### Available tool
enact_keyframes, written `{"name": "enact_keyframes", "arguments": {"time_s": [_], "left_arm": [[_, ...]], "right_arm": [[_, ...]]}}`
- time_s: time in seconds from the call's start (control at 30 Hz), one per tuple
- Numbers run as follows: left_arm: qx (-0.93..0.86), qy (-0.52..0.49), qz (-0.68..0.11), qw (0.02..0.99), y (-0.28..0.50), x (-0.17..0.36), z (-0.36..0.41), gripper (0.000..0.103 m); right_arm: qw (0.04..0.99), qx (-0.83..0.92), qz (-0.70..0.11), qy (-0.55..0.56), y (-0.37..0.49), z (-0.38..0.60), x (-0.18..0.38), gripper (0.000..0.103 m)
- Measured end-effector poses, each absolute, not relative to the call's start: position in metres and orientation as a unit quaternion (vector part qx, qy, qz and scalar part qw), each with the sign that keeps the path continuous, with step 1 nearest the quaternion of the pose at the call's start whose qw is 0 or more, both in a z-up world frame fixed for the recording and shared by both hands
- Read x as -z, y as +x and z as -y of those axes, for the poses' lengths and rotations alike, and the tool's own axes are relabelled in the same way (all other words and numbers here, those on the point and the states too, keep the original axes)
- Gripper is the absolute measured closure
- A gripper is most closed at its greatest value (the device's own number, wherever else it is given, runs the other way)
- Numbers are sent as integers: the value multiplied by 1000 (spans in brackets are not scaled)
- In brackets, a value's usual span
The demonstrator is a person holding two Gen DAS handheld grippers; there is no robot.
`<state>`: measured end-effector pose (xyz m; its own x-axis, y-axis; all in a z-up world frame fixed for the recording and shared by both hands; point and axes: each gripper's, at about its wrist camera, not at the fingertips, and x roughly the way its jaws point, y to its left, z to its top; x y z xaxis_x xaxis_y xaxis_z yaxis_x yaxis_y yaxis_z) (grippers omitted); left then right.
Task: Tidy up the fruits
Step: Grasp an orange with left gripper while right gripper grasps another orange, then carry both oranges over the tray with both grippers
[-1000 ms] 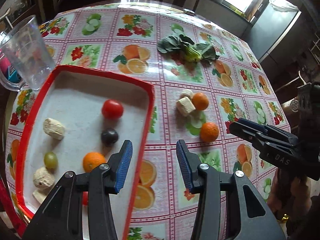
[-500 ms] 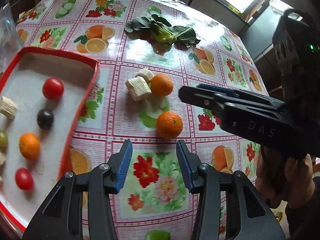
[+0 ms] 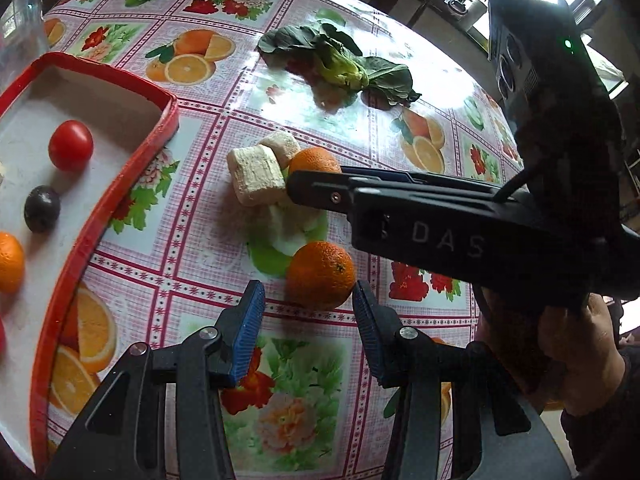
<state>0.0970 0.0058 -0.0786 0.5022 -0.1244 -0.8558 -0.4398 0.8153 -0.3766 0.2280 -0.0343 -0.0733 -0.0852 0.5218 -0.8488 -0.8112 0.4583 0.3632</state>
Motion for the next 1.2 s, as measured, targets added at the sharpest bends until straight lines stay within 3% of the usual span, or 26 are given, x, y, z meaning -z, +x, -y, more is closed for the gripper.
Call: {"name": "enact_keyframes", "arguments": {"time_s": [0.1,0.2,1.2], "left_arm": [[-96,-282,-484,823,102,79,-4,59],[-81,-282,-481,826,106,79,-3,71],[-142,-289,-431,843,-28,18,-110,72]], "right_arm": [[668,-501,-533,-134,231,34,73,69],[671,-499,-532,-131,233,36,73,70],[666,-520,-522,-114,143,9,31,70]]}}
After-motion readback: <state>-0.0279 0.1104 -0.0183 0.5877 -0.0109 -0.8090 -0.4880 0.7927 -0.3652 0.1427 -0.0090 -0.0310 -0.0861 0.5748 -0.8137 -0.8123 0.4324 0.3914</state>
